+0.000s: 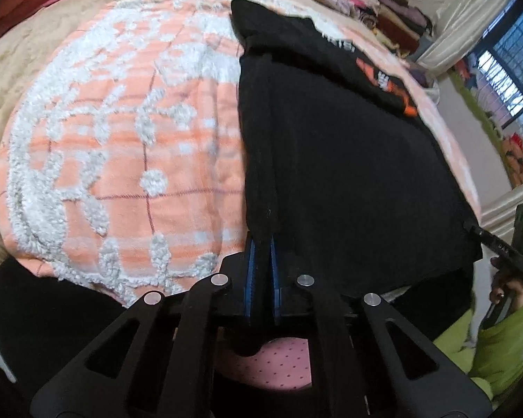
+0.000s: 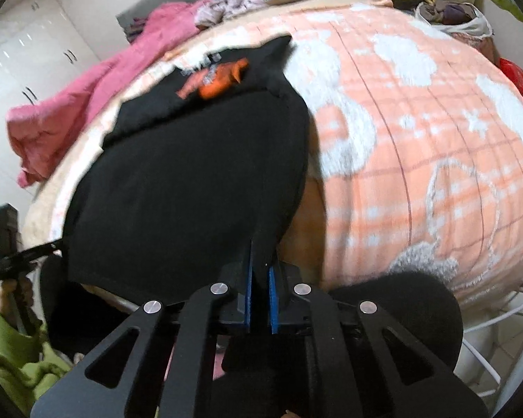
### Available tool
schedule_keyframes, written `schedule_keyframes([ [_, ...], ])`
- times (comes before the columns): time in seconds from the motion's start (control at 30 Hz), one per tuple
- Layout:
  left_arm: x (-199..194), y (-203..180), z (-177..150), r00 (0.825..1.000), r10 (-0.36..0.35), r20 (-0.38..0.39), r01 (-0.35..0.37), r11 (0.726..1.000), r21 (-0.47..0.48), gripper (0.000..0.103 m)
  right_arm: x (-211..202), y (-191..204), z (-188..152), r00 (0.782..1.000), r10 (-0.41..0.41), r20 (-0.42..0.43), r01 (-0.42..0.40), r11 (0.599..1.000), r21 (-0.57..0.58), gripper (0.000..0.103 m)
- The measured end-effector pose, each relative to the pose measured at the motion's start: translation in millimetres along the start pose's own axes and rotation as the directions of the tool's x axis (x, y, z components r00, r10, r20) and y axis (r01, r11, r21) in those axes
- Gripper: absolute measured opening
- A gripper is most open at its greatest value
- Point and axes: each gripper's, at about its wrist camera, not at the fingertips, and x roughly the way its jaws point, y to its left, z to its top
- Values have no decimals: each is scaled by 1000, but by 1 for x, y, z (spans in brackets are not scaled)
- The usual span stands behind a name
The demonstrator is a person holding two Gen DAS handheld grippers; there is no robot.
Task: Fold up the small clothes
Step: 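Lift the hem with both tools, fold it onto the collar, and open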
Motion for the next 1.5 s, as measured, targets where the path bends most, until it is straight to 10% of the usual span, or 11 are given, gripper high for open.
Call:
schedule_keyframes([
  [0.3, -31, -7, 26, 994, -62, 93, 62, 998, 2, 2, -37, 11, 37, 977, 114, 179, -116, 993, 4, 6],
  [0.83, -32, -10, 121, 971, -88, 223, 96, 995, -28, 2, -36, 15, 117, 940, 89, 329, -83, 996, -34, 6],
  [1.5, 16, 4, 198, 970, -41, 242, 82, 983, -163, 2, 35, 3, 207, 950, 33, 309, -40, 999, 15, 6],
])
